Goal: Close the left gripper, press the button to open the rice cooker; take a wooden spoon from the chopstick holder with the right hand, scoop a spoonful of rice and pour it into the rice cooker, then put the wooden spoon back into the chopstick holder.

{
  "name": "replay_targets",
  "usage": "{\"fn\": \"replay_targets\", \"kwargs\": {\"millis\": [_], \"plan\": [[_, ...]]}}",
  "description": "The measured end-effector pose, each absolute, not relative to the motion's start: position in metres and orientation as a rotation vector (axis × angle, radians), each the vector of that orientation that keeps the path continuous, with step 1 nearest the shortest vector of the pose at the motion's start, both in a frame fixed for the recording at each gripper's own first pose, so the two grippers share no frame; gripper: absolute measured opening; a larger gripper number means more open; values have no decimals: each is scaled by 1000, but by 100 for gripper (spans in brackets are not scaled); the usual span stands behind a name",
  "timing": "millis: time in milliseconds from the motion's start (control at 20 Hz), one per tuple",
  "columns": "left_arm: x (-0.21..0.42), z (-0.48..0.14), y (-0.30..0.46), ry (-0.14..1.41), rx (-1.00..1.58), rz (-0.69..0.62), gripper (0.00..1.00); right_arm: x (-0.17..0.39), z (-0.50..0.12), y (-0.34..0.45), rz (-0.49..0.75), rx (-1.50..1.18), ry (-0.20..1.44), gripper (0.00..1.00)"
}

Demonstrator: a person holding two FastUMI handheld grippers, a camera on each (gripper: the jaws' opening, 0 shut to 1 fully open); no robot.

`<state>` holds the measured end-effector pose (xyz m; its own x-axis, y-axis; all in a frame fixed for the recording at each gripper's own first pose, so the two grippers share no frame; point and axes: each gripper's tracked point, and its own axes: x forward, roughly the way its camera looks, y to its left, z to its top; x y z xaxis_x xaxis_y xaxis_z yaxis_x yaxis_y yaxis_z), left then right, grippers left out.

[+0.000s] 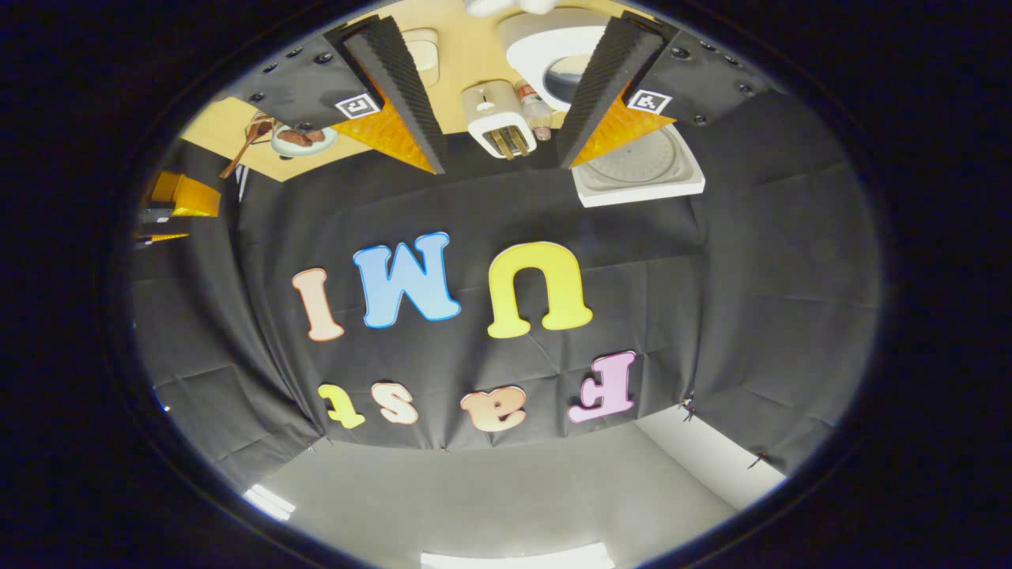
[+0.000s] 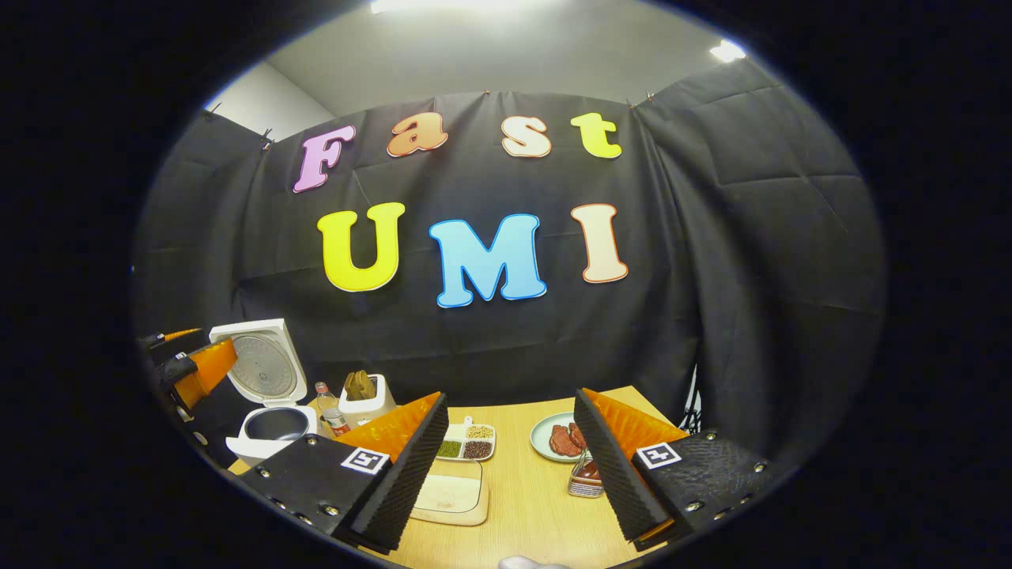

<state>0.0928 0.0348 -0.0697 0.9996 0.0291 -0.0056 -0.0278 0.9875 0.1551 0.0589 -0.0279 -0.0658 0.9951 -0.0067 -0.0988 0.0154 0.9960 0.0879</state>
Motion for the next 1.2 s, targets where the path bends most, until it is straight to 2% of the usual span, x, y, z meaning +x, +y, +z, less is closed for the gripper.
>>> {"fn": "replay_targets", "kwargs": {"millis": [350, 400, 600, 650, 750, 1000, 1100, 1150, 1200], "plan": [[191, -4, 143, -68, 134, 187, 99, 66, -62, -16, -13, 51, 123, 98], [205, 8, 158, -88, 152, 210, 96, 67, -64, -16, -15, 50, 130, 98], [259, 20, 205, -89, 155, 266, 95, 72, -72, -14, -19, 79, 171, 98], [272, 18, 217, -76, 140, 278, 99, 72, -75, -15, -23, 82, 181, 98], [299, 10, 246, -42, 117, 318, 95, 73, -77, -18, -32, 82, 196, 98], [357, -46, 306, 97, 102, 406, 99, 76, -85, -19, -38, 88, 226, 98], [379, -74, 314, 179, 101, 415, 96, 77, -88, -18, -36, 81, 240, 98], [387, -92, 316, 209, 88, 403, 99, 77, -92, -18, -34, 78, 249, 98], [393, -104, 320, 246, 64, 402, 95, 77, -95, -18, -35, 79, 256, 98]]}}
